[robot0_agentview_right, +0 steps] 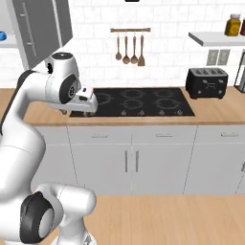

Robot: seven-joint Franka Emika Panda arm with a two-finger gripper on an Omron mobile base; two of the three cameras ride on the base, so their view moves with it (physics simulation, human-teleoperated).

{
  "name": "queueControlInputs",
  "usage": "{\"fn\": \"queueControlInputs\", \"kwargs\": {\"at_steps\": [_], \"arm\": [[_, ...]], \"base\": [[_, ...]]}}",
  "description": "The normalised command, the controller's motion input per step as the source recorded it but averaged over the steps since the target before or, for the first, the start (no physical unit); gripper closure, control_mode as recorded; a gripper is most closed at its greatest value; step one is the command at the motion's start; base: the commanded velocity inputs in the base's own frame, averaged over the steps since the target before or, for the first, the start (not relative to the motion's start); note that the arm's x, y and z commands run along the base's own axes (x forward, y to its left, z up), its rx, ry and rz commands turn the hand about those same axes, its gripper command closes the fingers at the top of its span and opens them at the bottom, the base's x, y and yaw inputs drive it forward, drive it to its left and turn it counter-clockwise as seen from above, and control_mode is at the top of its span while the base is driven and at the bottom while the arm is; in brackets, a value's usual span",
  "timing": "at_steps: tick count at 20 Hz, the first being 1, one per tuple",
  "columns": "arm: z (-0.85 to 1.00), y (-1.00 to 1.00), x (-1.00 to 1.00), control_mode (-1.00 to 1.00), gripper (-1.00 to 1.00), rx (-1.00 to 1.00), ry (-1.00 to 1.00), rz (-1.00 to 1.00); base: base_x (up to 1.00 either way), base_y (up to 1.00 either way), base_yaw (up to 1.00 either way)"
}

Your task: Gather all objects into one cabinet and sort the glasses and bowls to opposite sides.

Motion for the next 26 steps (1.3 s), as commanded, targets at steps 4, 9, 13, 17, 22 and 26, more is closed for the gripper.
{"fn": "queueControlInputs", "kwargs": {"at_steps": [4, 9, 13, 17, 22, 26], "arm": [[0.0, 0.0, 0.0, 1.0, -1.0, 0.0, 0.0, 0.0], [0.0, 0.0, 0.0, 1.0, -1.0, 0.0, 0.0, 0.0], [0.0, 0.0, 0.0, 1.0, -1.0, 0.0, 0.0, 0.0], [0.0, 0.0, 0.0, 1.0, -1.0, 0.0, 0.0, 0.0], [0.0, 0.0, 0.0, 1.0, -1.0, 0.0, 0.0, 0.0], [0.0, 0.0, 0.0, 1.0, -1.0, 0.0, 0.0, 0.0]], "base": [[0.32, -0.95, -0.15], [0.48, -0.95, -0.02], [0.55, -0.86, 0.01], [0.55, -0.83, 0.05], [0.55, -0.86, 0.05], [0.61, -0.85, 0.06]]}}
